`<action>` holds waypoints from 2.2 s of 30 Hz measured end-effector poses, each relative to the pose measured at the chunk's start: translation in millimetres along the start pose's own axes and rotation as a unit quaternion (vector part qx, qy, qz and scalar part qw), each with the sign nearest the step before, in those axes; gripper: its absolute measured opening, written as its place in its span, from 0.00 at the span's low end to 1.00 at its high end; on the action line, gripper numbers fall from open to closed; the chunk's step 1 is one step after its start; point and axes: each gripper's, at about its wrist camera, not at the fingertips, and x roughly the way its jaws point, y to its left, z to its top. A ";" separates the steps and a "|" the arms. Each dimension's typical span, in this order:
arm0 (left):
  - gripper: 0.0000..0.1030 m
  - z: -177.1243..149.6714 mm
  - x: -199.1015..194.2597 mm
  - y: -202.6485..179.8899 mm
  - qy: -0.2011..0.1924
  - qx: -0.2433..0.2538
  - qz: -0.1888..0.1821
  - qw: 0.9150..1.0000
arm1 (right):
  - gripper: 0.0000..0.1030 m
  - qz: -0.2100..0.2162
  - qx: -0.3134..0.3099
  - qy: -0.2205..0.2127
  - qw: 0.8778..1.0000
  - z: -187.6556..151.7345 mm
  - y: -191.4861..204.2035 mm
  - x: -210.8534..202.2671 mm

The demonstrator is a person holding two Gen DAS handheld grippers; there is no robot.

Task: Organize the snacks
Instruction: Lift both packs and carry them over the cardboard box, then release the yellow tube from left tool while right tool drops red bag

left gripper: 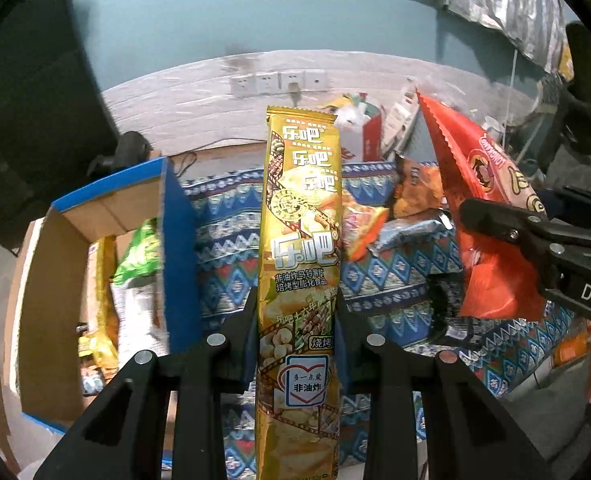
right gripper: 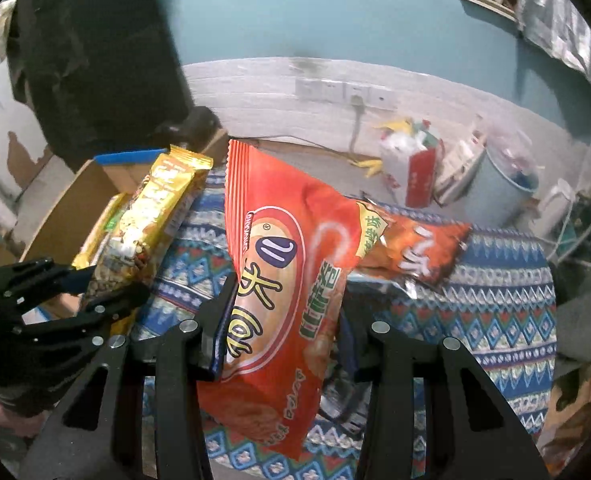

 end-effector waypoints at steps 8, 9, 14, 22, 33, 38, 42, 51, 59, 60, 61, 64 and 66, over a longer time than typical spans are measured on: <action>0.30 -4.2 -13.8 40.0 -0.009 -0.039 0.015 0.999 | 0.40 0.026 -0.034 -0.002 0.999 19.5 45.2 9.1; 0.30 -4.2 -14.6 43.6 -0.009 -0.042 0.016 0.999 | 0.40 0.029 -0.037 -0.002 0.999 21.7 49.9 10.4; 0.30 -8.8 -19.8 73.6 -0.011 -0.072 0.029 0.997 | 0.40 0.045 -0.056 -0.001 0.997 33.8 78.1 21.0; 0.30 -18.7 -26.7 119.9 -0.012 -0.120 0.050 0.991 | 0.40 0.065 -0.081 0.005 0.995 48.8 119.7 40.4; 0.30 -29.8 -18.8 171.4 0.001 -0.174 0.081 0.981 | 0.40 0.088 -0.115 0.015 0.989 65.4 174.2 69.5; 0.31 -40.1 -8.1 189.5 0.020 -0.196 0.094 0.976 | 0.40 0.101 -0.125 0.027 0.987 70.9 194.9 86.4; 0.31 -44.2 -8.5 199.5 0.025 -0.211 0.100 0.972 | 0.40 0.109 -0.136 0.039 0.984 70.5 207.6 98.3; 0.39 -46.7 -16.4 211.7 0.019 -0.231 0.110 0.967 | 0.46 0.135 -0.144 0.055 0.979 71.9 225.7 112.3; 0.49 -44.5 -19.7 207.0 0.014 -0.229 0.116 0.966 | 0.63 0.132 -0.125 0.054 0.982 75.7 221.6 109.7; 0.50 -43.4 -19.9 205.5 0.014 -0.228 0.114 0.967 | 0.64 0.129 -0.123 0.052 0.983 75.8 219.6 107.2; 0.50 -41.8 -20.0 203.1 0.013 -0.225 0.111 0.968 | 0.68 0.126 -0.121 0.050 0.983 75.8 216.9 104.6; 0.54 -37.3 -19.3 193.4 0.013 -0.215 0.106 0.971 | 0.71 0.113 -0.117 0.042 0.986 74.6 207.4 96.1; 0.55 -34.3 -19.8 185.5 0.010 -0.206 0.102 0.973 | 0.71 0.102 -0.119 0.038 0.987 73.1 200.6 90.7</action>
